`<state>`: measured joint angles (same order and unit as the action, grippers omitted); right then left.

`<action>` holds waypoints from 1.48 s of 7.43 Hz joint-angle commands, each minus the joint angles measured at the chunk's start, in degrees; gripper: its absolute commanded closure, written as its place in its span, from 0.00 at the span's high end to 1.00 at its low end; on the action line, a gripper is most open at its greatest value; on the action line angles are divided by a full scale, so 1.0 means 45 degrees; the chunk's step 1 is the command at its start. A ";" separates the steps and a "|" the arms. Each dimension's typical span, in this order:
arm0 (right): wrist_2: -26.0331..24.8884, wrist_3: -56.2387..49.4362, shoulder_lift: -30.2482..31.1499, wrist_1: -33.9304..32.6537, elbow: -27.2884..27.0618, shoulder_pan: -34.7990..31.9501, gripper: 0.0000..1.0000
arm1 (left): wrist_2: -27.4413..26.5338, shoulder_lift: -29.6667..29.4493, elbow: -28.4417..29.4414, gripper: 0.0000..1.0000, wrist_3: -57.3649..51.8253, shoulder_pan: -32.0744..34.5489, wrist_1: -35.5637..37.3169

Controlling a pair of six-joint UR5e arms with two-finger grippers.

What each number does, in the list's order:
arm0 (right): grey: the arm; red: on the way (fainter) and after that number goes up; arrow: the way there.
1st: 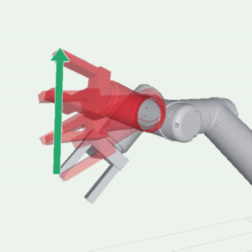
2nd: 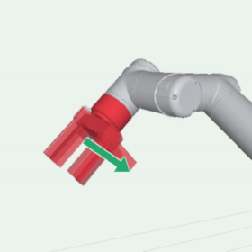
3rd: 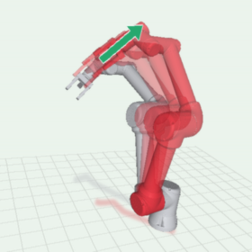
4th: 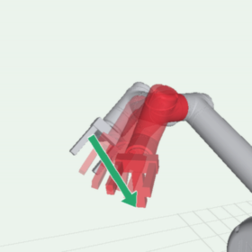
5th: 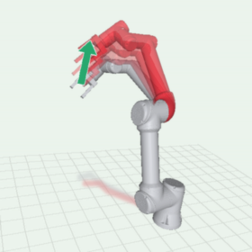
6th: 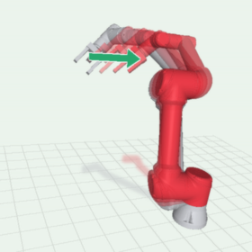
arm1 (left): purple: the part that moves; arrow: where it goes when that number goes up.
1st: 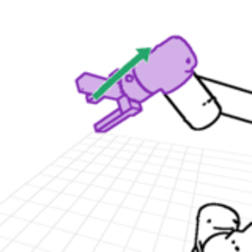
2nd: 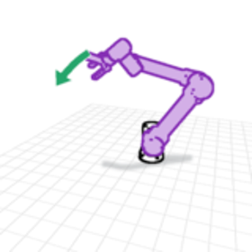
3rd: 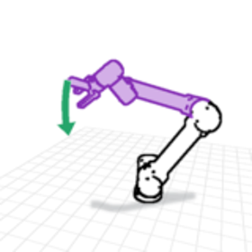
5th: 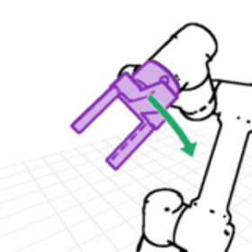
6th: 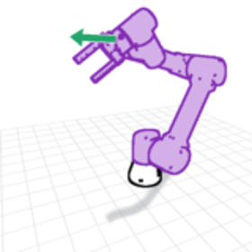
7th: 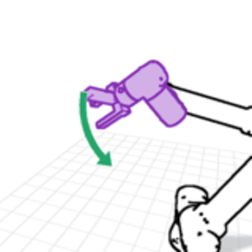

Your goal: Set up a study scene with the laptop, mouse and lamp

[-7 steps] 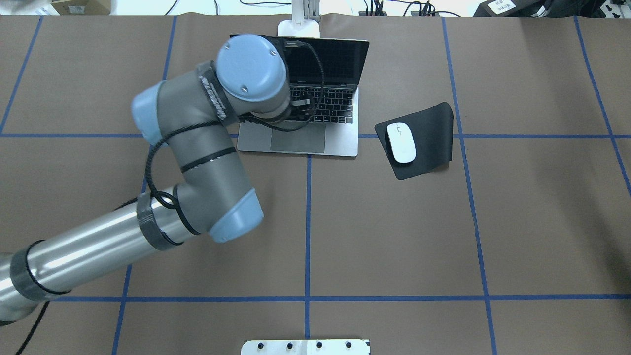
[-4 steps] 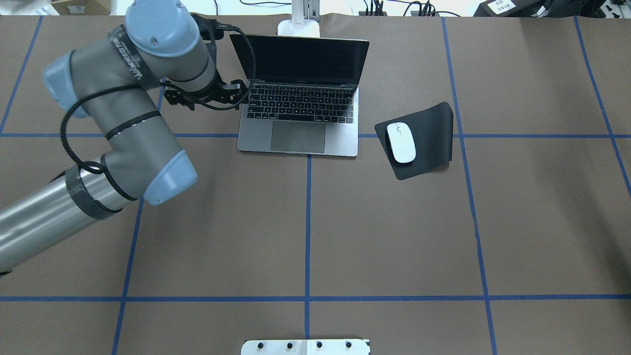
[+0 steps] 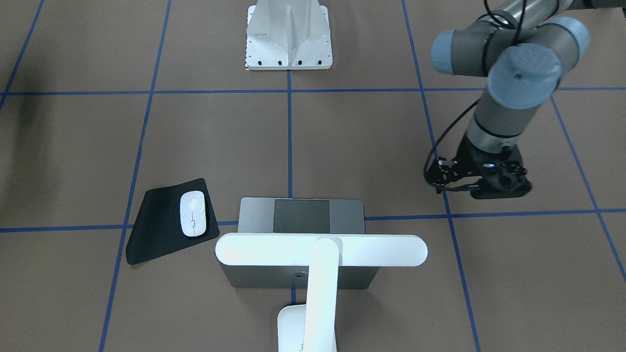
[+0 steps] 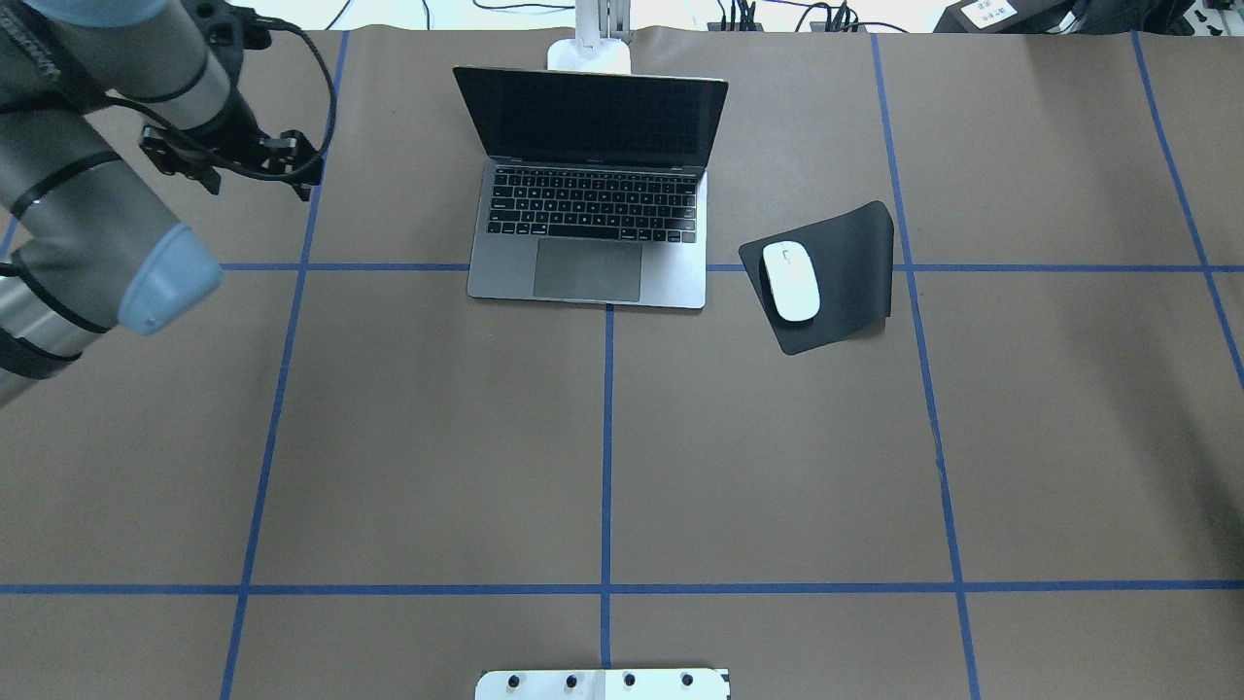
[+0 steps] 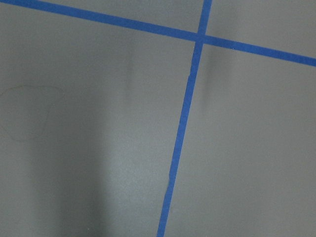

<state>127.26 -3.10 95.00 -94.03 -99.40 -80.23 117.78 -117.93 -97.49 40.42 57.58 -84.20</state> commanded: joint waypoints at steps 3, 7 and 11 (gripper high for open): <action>0.0137 -0.0287 -0.0076 0.0075 0.0175 0.0016 1.00 | 0.1327 0.2707 0.0430 1.00 -0.5612 0.3410 -0.0155; 0.0137 -0.0991 -0.0095 0.0055 0.0331 0.0016 1.00 | 0.2616 0.4098 0.2556 1.00 -1.0025 0.6007 -0.1482; 0.0157 -0.0971 -0.0076 0.0055 0.0409 0.0016 1.00 | 0.2984 0.4390 0.4277 1.00 -1.3135 0.8099 -0.1484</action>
